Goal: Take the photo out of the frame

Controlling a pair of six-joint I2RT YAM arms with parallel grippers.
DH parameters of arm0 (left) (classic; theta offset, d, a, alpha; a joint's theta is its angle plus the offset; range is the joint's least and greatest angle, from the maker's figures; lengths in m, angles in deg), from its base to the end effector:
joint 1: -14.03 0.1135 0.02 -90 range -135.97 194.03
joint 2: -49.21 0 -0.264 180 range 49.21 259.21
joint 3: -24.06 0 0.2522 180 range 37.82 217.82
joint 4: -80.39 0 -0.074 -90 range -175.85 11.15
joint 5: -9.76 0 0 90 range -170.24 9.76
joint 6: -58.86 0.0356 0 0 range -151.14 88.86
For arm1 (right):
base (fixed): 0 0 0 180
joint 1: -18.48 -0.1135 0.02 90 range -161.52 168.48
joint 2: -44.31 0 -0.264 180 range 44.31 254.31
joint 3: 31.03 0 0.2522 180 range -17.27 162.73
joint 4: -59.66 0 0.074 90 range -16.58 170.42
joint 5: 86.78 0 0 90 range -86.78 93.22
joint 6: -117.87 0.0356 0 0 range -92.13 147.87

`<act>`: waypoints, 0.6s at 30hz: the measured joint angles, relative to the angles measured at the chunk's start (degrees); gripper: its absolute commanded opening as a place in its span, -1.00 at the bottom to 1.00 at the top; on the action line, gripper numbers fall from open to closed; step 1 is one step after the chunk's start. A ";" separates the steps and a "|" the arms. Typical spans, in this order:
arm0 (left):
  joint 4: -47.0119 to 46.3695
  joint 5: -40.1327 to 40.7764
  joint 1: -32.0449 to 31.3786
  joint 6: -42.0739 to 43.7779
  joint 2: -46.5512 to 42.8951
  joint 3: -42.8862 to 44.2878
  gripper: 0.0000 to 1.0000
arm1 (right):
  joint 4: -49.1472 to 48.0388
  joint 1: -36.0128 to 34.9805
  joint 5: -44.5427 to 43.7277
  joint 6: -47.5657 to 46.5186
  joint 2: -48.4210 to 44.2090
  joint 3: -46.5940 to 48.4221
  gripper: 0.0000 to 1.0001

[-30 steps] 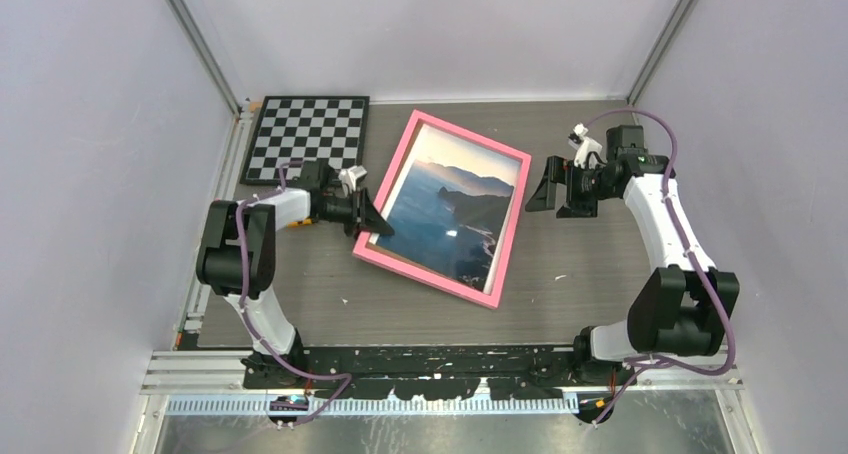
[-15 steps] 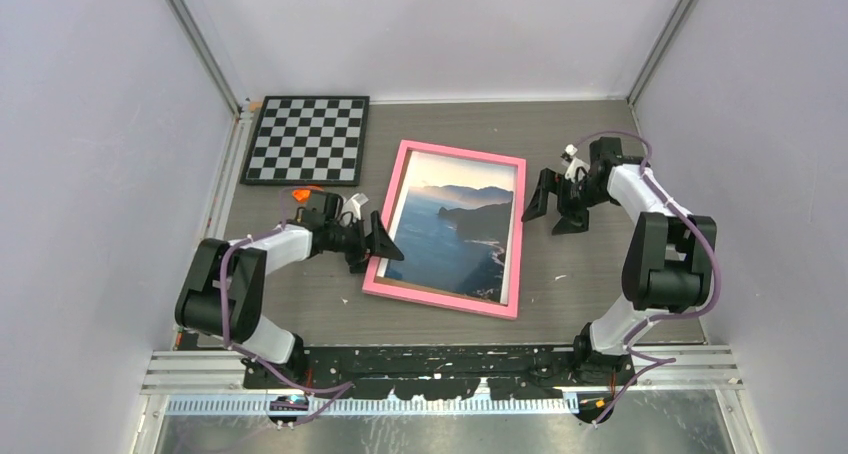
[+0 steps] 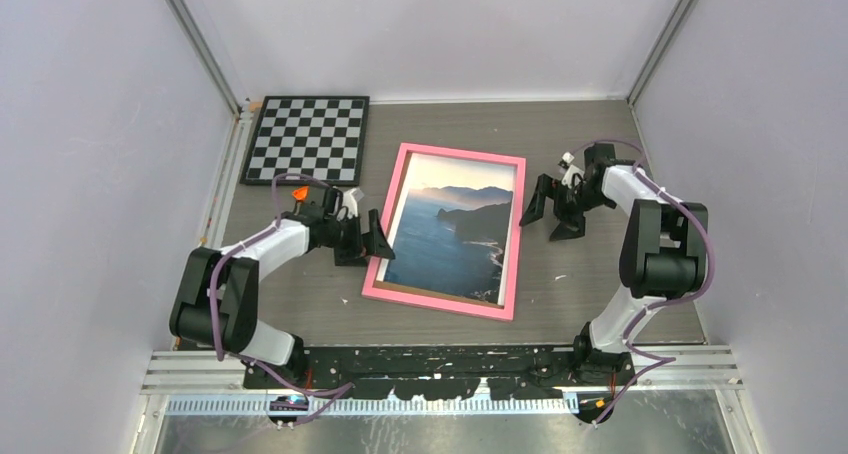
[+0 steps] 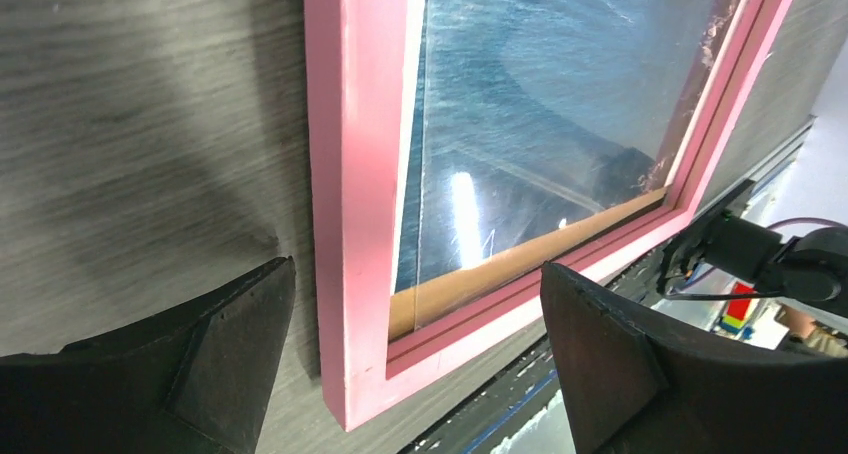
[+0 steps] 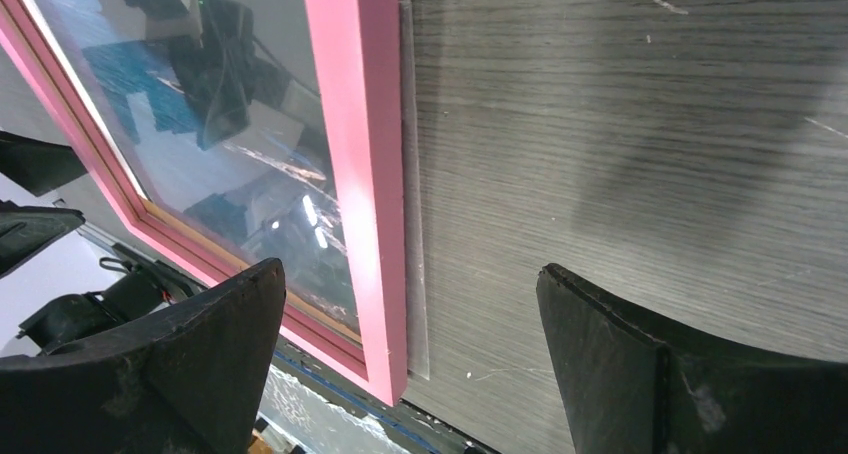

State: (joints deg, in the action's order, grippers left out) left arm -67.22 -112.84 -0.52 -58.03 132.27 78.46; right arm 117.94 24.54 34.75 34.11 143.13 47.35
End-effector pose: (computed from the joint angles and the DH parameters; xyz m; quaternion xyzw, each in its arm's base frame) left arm 0.2466 -0.0838 0.1636 -0.0301 0.9315 -0.3391 0.1282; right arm 0.3174 -0.0150 0.1840 0.0761 0.9551 0.2705 0.0942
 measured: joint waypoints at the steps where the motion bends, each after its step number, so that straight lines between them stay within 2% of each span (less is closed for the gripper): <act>1: 0.09 0.28 -0.20 0.59 0.42 0.50 0.81 | -0.20 -0.02 0.00 0.02 0.63 -0.04 0.99; 6: -0.07 -0.70 -2.93 2.21 4.63 2.91 0.71 | -0.59 -0.07 0.04 0.02 3.06 -0.22 0.97; 13: -0.33 -1.95 -10.91 3.45 6.12 4.09 0.61 | -0.59 -0.07 0.09 -0.07 5.14 -0.11 0.94; 18: 0.52 -1.36 -9.94 4.50 5.86 5.03 0.51 | -0.50 -0.07 0.26 -0.55 5.44 0.28 0.94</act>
State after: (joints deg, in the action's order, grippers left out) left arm -66.69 -114.20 -10.46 -53.53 138.13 83.49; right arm 117.43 24.48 35.01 33.56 148.58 47.64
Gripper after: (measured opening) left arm 0.792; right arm 0.969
